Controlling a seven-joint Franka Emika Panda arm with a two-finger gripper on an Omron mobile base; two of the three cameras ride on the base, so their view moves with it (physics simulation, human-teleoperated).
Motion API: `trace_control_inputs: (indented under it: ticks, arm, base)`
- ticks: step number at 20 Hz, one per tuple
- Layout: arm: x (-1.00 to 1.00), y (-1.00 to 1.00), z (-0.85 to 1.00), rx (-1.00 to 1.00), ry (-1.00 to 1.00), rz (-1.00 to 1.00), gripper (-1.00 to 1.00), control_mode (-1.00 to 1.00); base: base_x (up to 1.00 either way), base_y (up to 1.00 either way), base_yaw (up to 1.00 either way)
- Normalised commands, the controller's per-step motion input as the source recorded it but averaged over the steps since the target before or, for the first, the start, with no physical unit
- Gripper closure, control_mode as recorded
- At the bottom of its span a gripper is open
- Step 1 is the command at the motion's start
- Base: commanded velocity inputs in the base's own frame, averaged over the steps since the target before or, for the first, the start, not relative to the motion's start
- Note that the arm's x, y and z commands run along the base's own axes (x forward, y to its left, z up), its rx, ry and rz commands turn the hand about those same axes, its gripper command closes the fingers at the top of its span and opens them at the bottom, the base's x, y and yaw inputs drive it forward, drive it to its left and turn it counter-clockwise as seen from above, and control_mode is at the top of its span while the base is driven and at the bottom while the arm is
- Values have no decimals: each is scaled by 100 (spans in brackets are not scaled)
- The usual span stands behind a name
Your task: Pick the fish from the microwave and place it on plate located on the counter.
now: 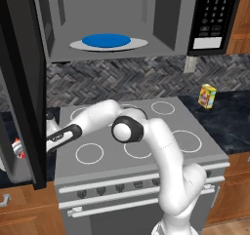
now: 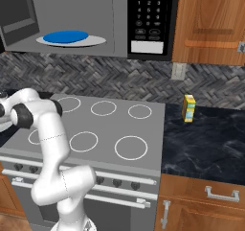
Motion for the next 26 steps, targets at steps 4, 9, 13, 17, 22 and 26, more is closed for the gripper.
trace_control_inputs:
  ticks: [4,9,13,17,22,26]
  arm:
    - [-35,-21,59,0,0,-8,-100,-100]
    - [-29,-68,40,0,0,-5,-100,-100]
    - [-22,-90,32,0,0,-5,-100,-100]
    - [-20,-91,43,0,0,-9,-100,-100]
    - [-10,-86,54,0,0,-9,-100,-100]
    - [-7,-90,41,0,0,-10,-100,-100]
  base:
    - [0,0,0]
    - [0,0,0]
    - [0,0,0]
    - [0,0,0]
    - [0,0,0]
    - [0,0,0]
